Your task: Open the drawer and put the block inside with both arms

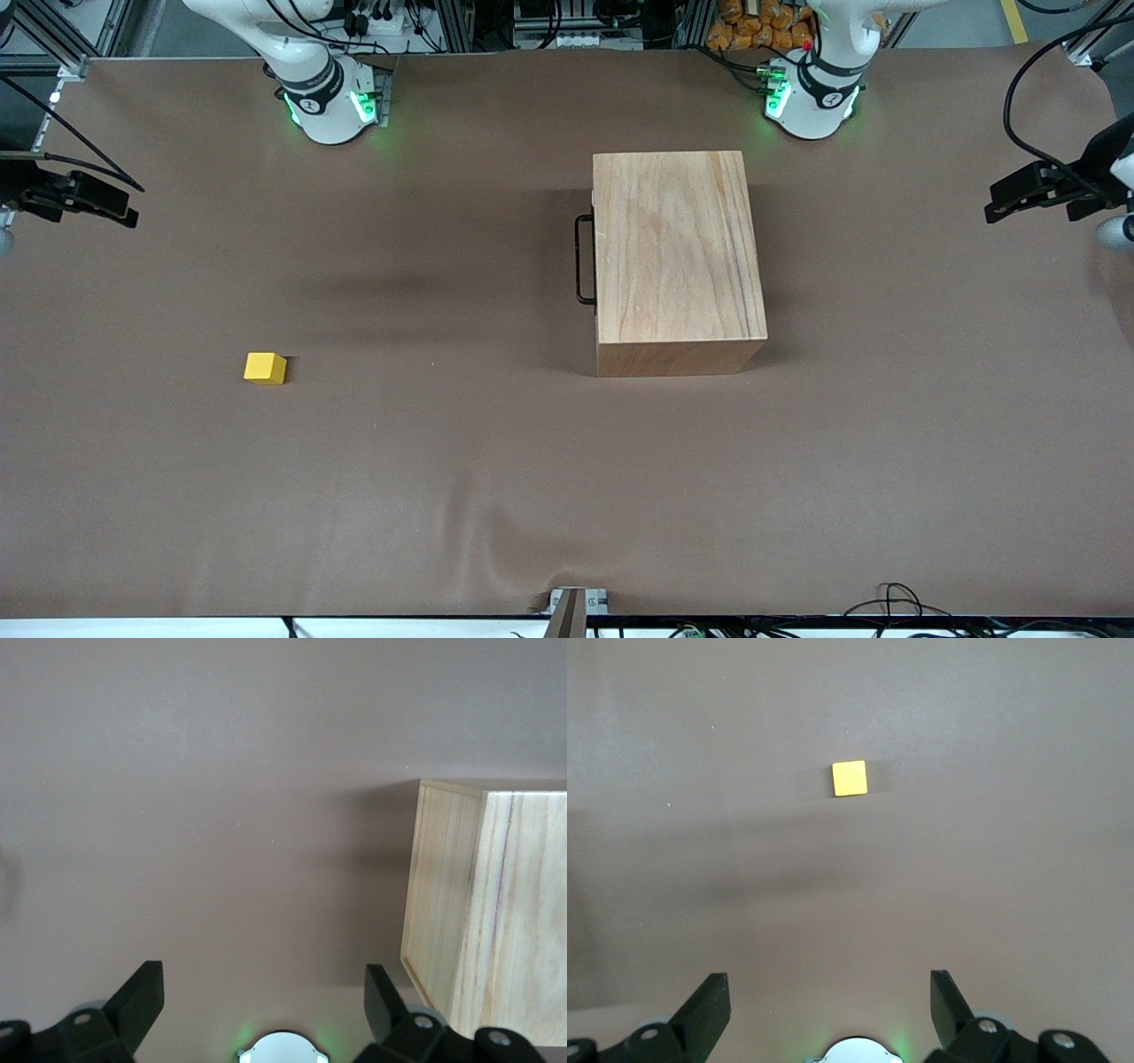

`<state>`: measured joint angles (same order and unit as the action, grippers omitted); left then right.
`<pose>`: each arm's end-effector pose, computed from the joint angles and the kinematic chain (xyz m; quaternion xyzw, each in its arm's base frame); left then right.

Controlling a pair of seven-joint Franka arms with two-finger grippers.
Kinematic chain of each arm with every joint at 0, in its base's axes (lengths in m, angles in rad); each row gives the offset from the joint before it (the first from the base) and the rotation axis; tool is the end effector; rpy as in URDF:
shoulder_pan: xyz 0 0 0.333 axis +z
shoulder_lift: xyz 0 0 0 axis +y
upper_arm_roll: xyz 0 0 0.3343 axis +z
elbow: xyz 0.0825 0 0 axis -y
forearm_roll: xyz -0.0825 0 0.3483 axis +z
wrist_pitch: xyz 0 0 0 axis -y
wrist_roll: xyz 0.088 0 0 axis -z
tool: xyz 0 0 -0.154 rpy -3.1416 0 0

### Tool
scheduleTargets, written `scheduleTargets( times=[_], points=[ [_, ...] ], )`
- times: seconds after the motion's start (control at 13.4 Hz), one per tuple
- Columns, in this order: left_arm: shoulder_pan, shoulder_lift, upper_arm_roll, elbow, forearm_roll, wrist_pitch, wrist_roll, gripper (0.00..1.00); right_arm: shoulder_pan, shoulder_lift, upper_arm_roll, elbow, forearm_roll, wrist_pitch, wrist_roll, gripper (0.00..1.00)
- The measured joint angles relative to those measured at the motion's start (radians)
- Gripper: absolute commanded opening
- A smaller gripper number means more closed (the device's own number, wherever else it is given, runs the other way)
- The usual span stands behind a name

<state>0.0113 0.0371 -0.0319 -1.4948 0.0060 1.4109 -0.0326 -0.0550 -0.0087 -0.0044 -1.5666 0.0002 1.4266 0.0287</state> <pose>0.5084 -0.0092 0.5965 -0.9981 -0.0063 0.0604 0.0040 0.4930 -0.0293 0.5908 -0.9969 0.0439 0.0656 0.0011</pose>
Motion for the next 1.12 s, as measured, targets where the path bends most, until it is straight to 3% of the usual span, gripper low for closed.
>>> scheduleTargets(
  times=[0.37,1.12],
  points=[
    [-0.086,0.022,-0.008,0.0,-0.001,0.0,-0.031,1.0,0.001,0.0,0.006,0.0,0.0,-0.002,0.0,1.0],
    [-0.374,0.11,-0.015,0.031,-0.011,0.006,-0.407,1.0,0.037,0.0,0.01,-0.001,0.0,-0.01,0.001,1.0]
  ],
)
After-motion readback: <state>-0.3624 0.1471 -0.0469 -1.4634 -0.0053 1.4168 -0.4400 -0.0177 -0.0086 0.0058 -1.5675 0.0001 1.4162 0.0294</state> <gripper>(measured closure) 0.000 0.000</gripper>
